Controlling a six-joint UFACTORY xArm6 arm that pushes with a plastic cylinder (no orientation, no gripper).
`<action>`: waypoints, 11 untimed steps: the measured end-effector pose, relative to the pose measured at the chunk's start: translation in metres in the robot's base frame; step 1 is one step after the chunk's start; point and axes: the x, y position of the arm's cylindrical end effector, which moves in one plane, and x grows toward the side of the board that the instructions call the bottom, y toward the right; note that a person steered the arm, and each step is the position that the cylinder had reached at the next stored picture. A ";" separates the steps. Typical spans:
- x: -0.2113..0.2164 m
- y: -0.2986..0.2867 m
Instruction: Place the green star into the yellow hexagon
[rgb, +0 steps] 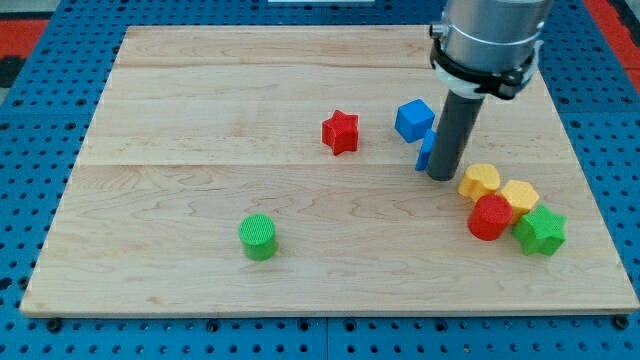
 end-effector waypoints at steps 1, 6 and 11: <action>-0.021 -0.022; 0.165 0.037; 0.096 0.161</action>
